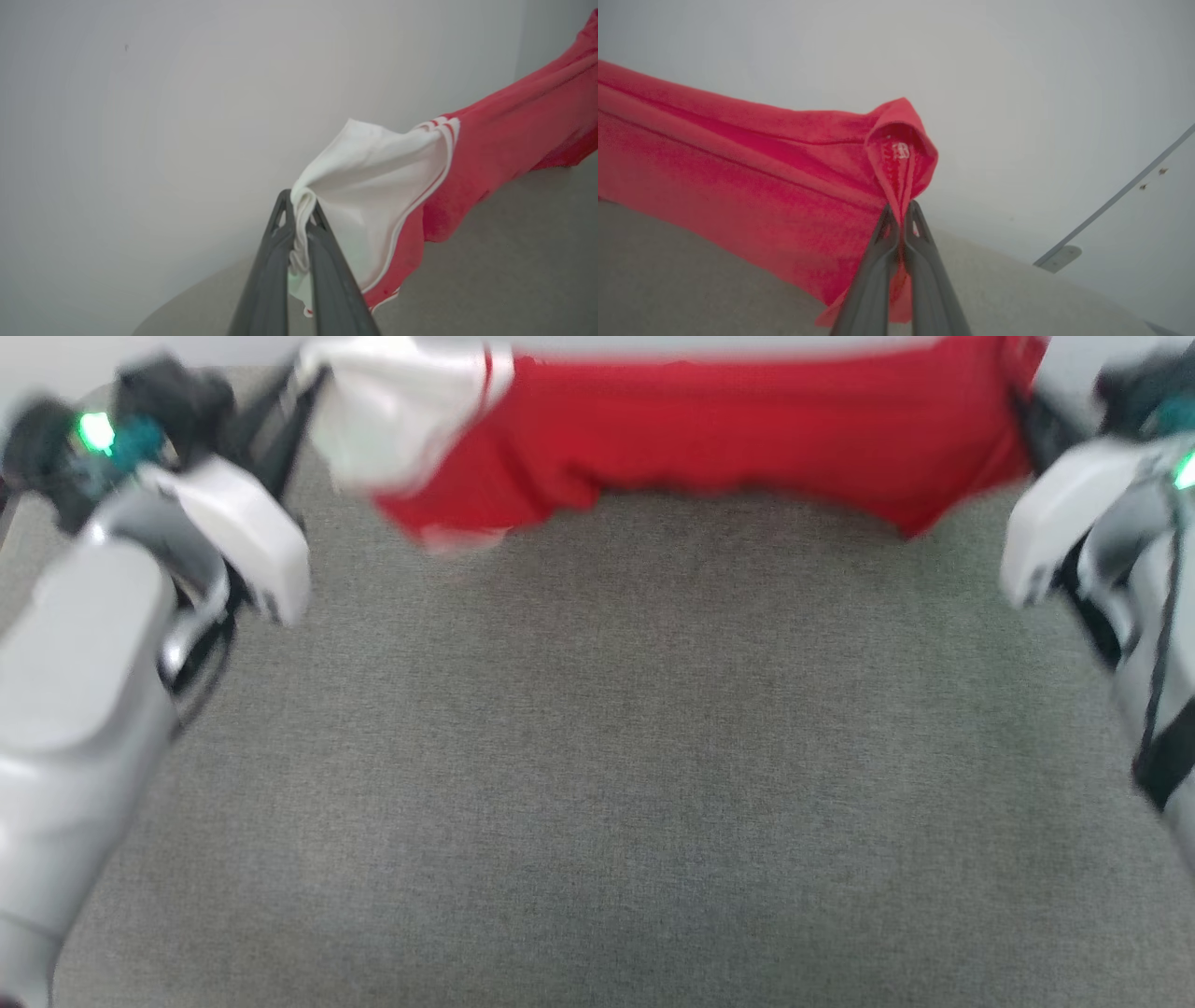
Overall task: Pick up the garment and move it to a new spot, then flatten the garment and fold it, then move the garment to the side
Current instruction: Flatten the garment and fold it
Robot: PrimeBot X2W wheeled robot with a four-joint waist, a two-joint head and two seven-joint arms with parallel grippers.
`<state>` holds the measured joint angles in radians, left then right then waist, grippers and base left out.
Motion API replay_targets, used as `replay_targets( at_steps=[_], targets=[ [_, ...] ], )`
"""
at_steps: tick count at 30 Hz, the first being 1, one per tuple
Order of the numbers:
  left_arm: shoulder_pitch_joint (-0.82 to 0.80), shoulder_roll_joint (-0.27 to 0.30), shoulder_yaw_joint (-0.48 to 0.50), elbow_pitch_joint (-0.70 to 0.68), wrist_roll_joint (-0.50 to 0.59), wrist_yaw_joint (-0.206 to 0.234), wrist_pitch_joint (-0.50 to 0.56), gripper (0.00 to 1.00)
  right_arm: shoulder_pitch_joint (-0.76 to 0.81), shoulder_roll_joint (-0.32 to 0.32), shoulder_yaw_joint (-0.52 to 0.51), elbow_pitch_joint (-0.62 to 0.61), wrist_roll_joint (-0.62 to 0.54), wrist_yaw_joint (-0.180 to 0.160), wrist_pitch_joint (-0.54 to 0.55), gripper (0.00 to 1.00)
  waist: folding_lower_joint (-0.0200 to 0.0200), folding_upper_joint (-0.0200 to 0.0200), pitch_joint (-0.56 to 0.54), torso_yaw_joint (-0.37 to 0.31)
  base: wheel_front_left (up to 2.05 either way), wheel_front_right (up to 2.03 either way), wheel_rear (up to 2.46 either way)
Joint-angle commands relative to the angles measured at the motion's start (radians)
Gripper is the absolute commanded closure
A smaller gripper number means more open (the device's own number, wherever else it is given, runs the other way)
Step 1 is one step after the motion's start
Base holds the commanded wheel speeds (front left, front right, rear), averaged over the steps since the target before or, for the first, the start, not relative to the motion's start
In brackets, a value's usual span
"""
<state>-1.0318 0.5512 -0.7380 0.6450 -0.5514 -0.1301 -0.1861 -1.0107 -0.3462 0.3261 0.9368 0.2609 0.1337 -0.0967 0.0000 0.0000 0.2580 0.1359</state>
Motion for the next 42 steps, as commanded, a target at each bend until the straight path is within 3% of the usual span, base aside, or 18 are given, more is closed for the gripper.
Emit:
replay_targets(
  at_steps=[1,9,15,19,25,30,36,42],
  targets=[
    [0.019,0.013,-0.008,-0.015,-0.015,0.003,0.011,1.0,0.03,-0.006,0.012,-0.007,0.027,-0.005,0.018,1.0,0.0,0.0,0.0,0.002,0.0,0.0,0.0],
    [0.244,0.076,-0.068,-0.154,-0.203,0.002,0.183,1.0,0.266,-0.07,0.147,-0.185,0.271,-0.005,0.202,1.0,0.0,0.0,-0.011,0.005,0.0,0.0,0.0],
    [0.408,0.141,-0.082,-0.31,-0.306,0.044,0.326,1.0,0.446,-0.157,0.188,-0.381,0.392,-0.005,0.339,1.0,0.0,0.0,-0.021,0.0,0.0,0.0,0.0],
    [0.515,0.192,-0.088,-0.432,-0.365,0.103,0.394,1.0,0.551,-0.215,0.2,-0.513,0.446,-0.005,0.414,1.0,0.0,0.0,-0.022,-0.007,0.0,0.0,0.0],
    [0.657,0.252,-0.095,-0.616,-0.428,0.218,0.459,1.0,0.693,-0.283,0.165,-0.649,0.499,-0.004,0.506,1.0,0.0,0.0,-0.029,-0.015,0.0,0.0,0.0],
    [0.755,0.293,-0.11,-0.715,-0.466,0.287,0.499,1.0,0.806,-0.313,0.119,-0.722,0.524,-0.004,0.584,1.0,0.0,0.0,-0.04,-0.018,0.0,0.0,0.0],
    [0.837,0.324,-0.127,-0.802,-0.507,0.348,0.545,1.0,0.915,-0.327,0.069,-0.808,0.549,-0.004,0.667,1.0,0.0,0.0,-0.054,-0.021,0.0,0.0,0.0],
    [0.841,0.345,-0.136,-0.86,-0.515,0.361,0.579,1.0,0.976,-0.313,0.009,-0.875,0.545,-0.003,0.685,1.0,0.0,0.0,-0.068,-0.024,0.0,0.0,0.0]
  ],
)
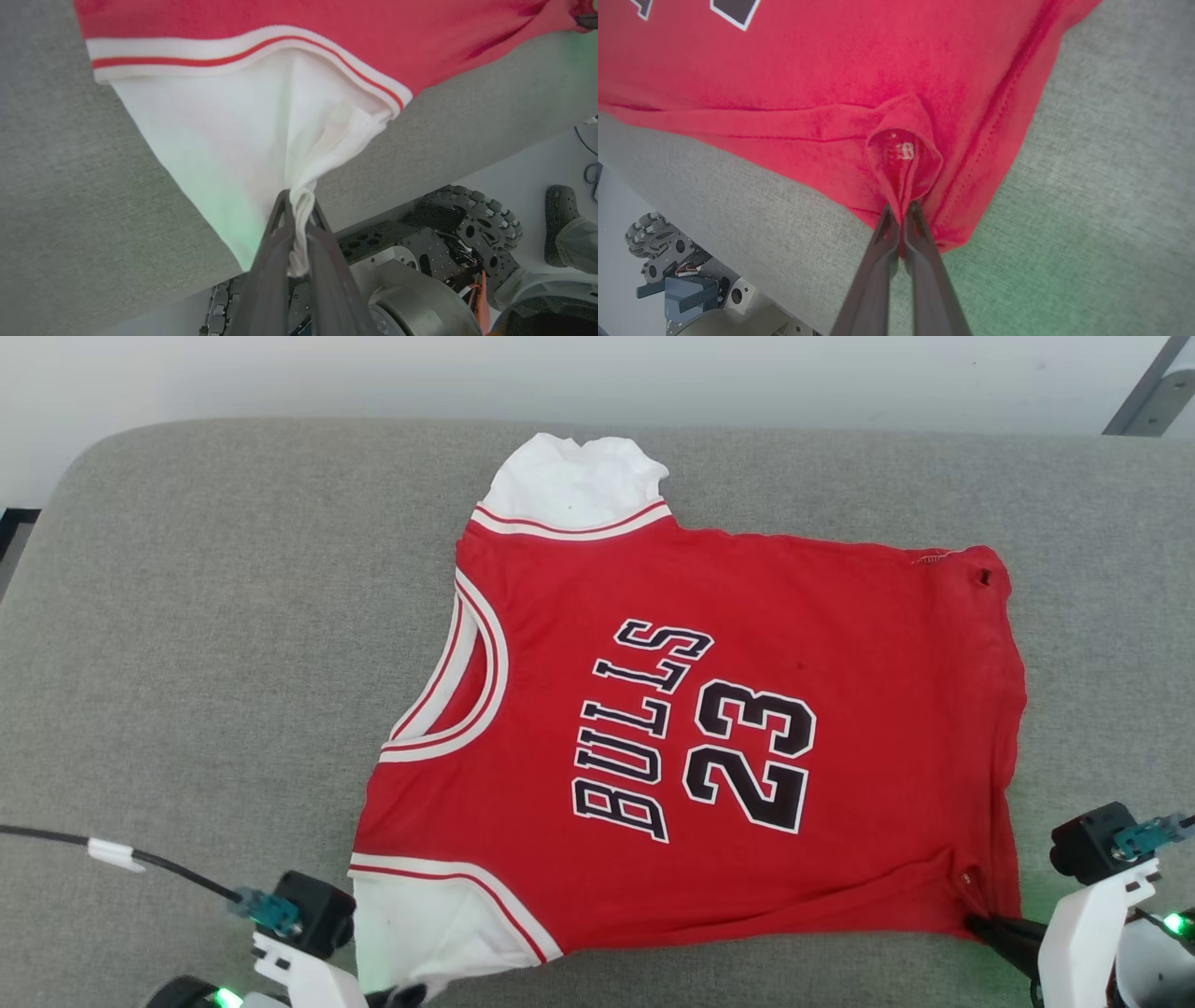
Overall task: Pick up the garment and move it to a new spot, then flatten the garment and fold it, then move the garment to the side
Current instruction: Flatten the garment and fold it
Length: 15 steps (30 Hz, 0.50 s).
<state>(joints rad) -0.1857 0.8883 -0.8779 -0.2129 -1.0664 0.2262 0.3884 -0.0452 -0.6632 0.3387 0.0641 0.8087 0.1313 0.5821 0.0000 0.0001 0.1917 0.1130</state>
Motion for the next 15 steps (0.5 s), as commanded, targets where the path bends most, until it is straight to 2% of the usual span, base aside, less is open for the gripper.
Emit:
replay_targets(
  at_steps=[1,3,7,11,15],
  targets=[
    [-0.014,0.018,0.008,-0.009,0.006,0.005,0.007,1.0,0.016,0.007,-0.018,-0.012,-0.01,-0.001,0.007,1.0,0.0,-0.0001,-0.005,-0.002,0.0,0.0,0.0],
    [-0.025,0.027,0.015,-0.019,0.011,0.004,0.008,1.0,0.021,0.012,-0.032,-0.02,-0.011,-0.001,0.008,1.0,0.0,-0.0001,-0.007,-0.003,0.0,0.0,0.0],
    [-0.088,0.081,0.047,-0.043,0.06,-0.011,0.011,1.0,0.028,0.036,-0.101,-0.062,-0.031,-0.001,0.014,1.0,0.0,-0.0001,-0.006,-0.011,0.0,0.0,0.0],
    [-0.188,0.116,0.081,-0.036,0.119,-0.057,0.004,1.0,-0.002,0.069,-0.17,-0.106,-0.067,-0.001,0.028,1.0,0.0,-0.0001,0.008,-0.025,0.0,0.0,0.0],
    [-0.307,0.101,0.1,0.023,0.191,-0.12,-0.011,1.0,-0.068,0.109,-0.217,-0.12,-0.126,-0.001,0.029,1.0,0.0,-0.0001,0.032,-0.046,0.0,0.0,0.0]
  ],
)
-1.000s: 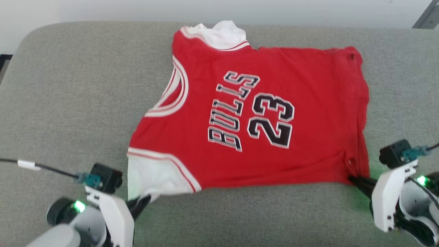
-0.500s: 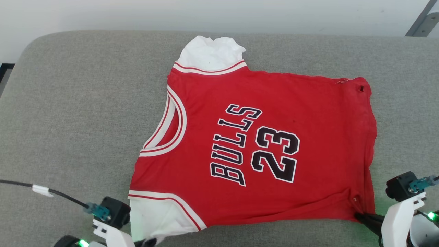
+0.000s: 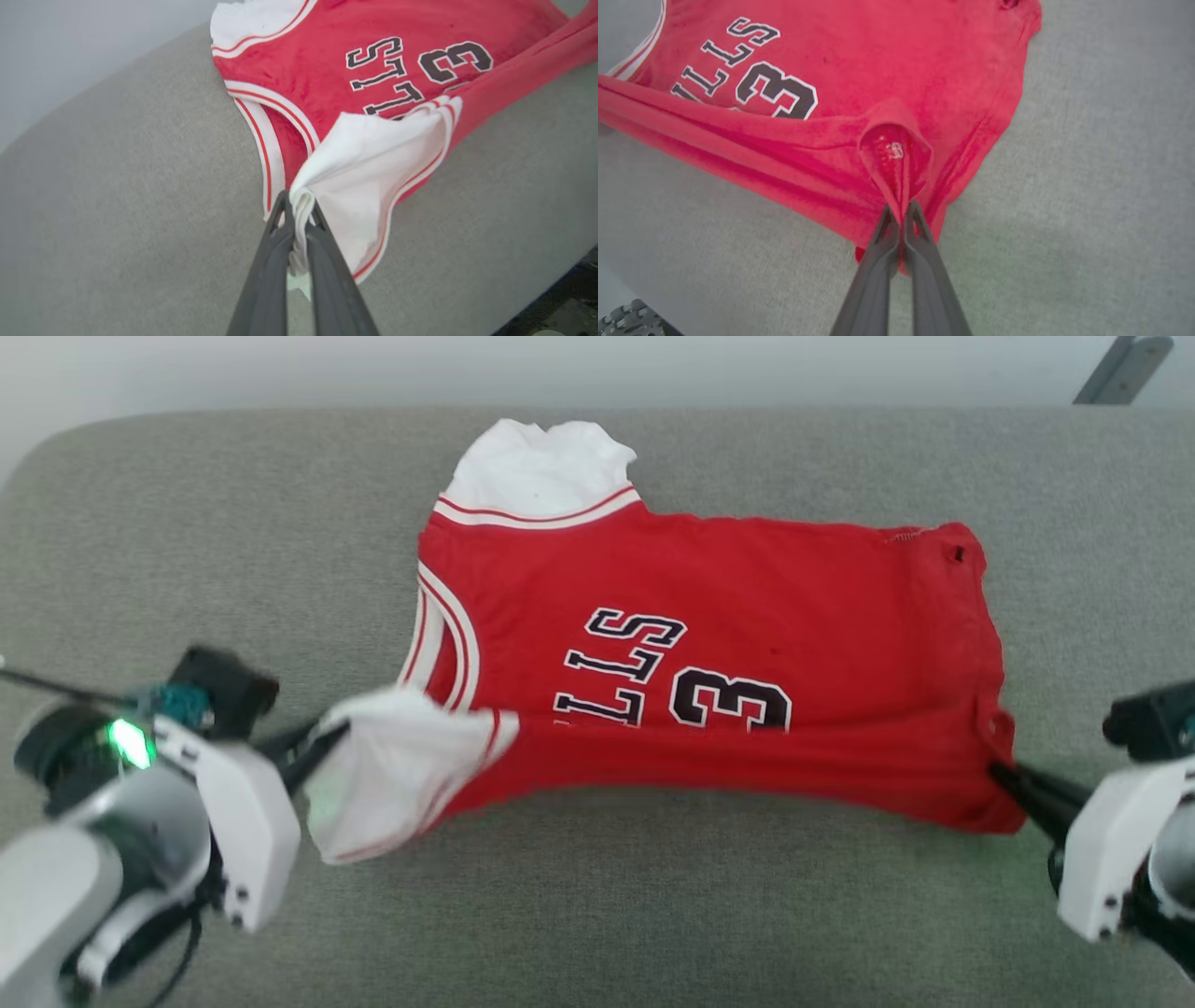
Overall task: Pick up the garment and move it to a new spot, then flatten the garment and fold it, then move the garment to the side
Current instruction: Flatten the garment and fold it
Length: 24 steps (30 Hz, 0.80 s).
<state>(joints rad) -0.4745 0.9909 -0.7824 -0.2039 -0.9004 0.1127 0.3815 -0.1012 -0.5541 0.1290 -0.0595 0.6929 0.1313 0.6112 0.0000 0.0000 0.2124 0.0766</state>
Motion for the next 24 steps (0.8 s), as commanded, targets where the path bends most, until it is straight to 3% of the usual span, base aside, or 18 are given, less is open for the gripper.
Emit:
replay_targets(
  at_steps=[1,4,10,16,20,21,22,23,24],
  targets=[
    [-0.049,-0.011,0.005,0.039,0.037,-0.023,-0.008,1.0,-0.031,0.01,-0.012,0.008,-0.025,-0.001,-0.001,1.0,0.0,0.0,0.018,-0.013,0.0,0.0,0.0],
    [-0.168,-0.083,-0.006,0.164,0.1,-0.105,-0.041,1.0,-0.124,0.045,-0.023,0.051,-0.073,-0.001,-0.009,1.0,0.0,0.0,0.045,-0.024,0.0,0.0,0.0],
    [-0.322,-0.201,-0.047,0.426,0.169,-0.2,-0.087,1.0,-0.259,0.079,0.0,0.179,-0.134,-0.001,-0.035,1.0,0.0,0.0,0.093,-0.037,0.0,0.0,0.0],
    [-0.425,-0.301,-0.118,0.682,0.186,-0.238,-0.145,1.0,-0.37,0.12,0.051,0.336,-0.161,-0.002,-0.06,1.0,0.0,0.0,0.136,-0.051,0.0,0.0,0.0],
    [-0.46,-0.351,-0.175,0.794,0.12,-0.241,-0.147,1.0,-0.425,0.141,0.102,0.409,-0.158,-0.002,-0.072,0.98,0.0,0.0,0.157,-0.063,0.0,0.0,0.0],
    [-0.466,-0.356,-0.192,0.814,0.1,-0.242,-0.139,1.0,-0.437,0.144,0.111,0.426,-0.158,-0.002,-0.076,0.85,0.0,0.0,0.16,-0.065,0.0,0.0,0.0],
    [-0.473,-0.359,-0.208,0.831,0.082,-0.242,-0.134,1.0,-0.446,0.145,0.122,0.44,-0.16,-0.002,-0.08,0.62,0.0,0.0,0.162,-0.066,0.0,0.0,0.0],
    [-0.48,-0.363,-0.222,0.845,0.057,-0.242,-0.126,1.0,-0.453,0.142,0.131,0.455,-0.167,-0.002,-0.08,0.23,0.0,0.0,0.164,-0.067,0.0,0.0,0.0],
    [-0.488,-0.368,-0.236,0.853,0.039,-0.242,-0.125,0.96,-0.459,0.14,0.135,0.47,-0.174,-0.002,-0.083,0.0,0.0,0.0,0.164,-0.067,0.0,0.0,0.0]
  ],
)
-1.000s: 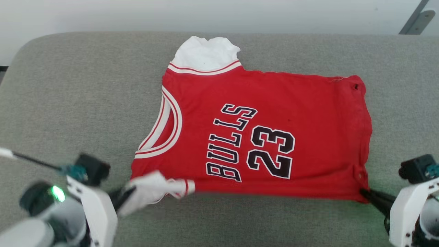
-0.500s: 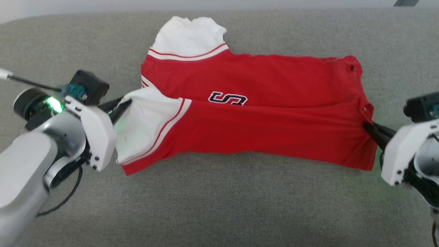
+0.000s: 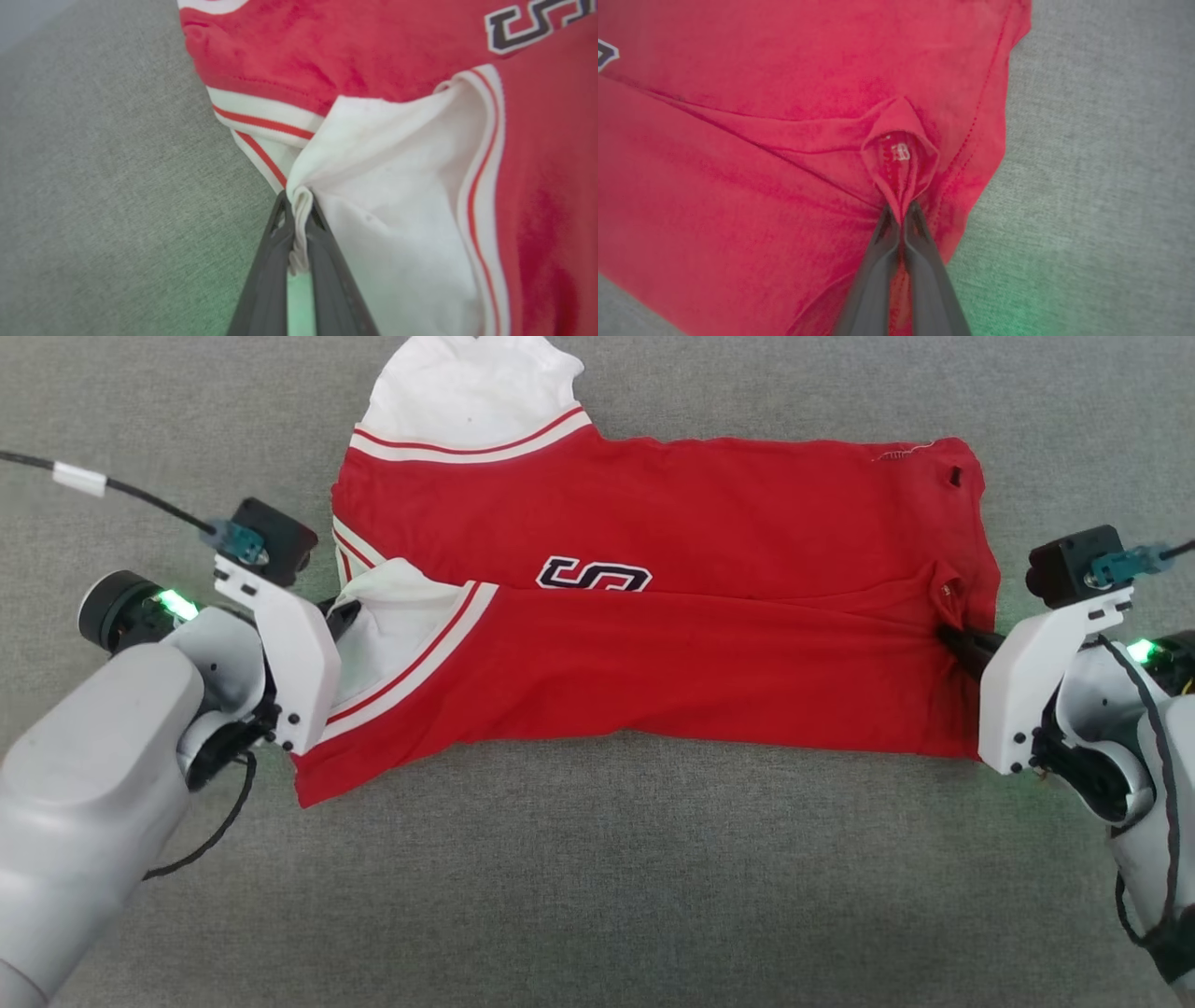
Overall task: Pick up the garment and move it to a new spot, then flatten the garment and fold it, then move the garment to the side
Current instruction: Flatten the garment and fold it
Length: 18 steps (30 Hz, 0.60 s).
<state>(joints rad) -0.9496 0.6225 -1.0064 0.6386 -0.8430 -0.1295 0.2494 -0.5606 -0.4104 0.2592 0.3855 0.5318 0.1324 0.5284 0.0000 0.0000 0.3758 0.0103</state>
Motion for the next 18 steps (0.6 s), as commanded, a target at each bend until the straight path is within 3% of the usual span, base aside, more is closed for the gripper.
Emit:
replay_targets(
  at_steps=[1,2,3,8,14,18],
  targets=[
    [-0.023,0.0,-0.019,0.018,-0.04,0.001,0.008,0.71,-0.005,-0.005,0.012,0.034,-0.016,-0.004,-0.005,0.0,0.0,0.0,0.0,0.0,0.0,0.0,0.0],
    [-0.033,0.003,-0.025,0.022,-0.063,0.001,0.011,0.18,-0.008,-0.001,0.016,0.038,-0.012,-0.004,-0.006,0.0,0.0,0.0,-0.003,0.0,0.0,0.0,0.0],
    [-0.041,0.006,-0.029,0.021,-0.083,0.001,0.015,0.0,-0.006,0.004,0.013,0.04,-0.005,-0.004,-0.009,0.0,0.0,0.0,-0.006,0.0,0.0,0.0,0.0],
    [-0.07,0.029,-0.037,0.021,-0.135,0.001,0.032,0.0,0.001,-0.011,-0.004,-0.005,-0.005,-0.002,-0.041,0.0,0.0,0.0,-0.025,0.008,0.0,0.0,0.0],
    [-0.061,0.085,-0.028,-0.049,-0.177,0.004,0.044,0.0,0.069,0.008,-0.113,-0.117,-0.038,-0.002,-0.134,0.0,0.0,0.0,-0.054,0.022,0.0,0.0,0.0],
    [-0.014,0.128,-0.022,-0.153,-0.198,0.048,0.069,0.0,0.132,0.056,-0.226,-0.205,-0.08,-0.002,-0.205,0.0,0.0,0.0,-0.071,0.028,0.0,0.0,0.0]
  ],
)
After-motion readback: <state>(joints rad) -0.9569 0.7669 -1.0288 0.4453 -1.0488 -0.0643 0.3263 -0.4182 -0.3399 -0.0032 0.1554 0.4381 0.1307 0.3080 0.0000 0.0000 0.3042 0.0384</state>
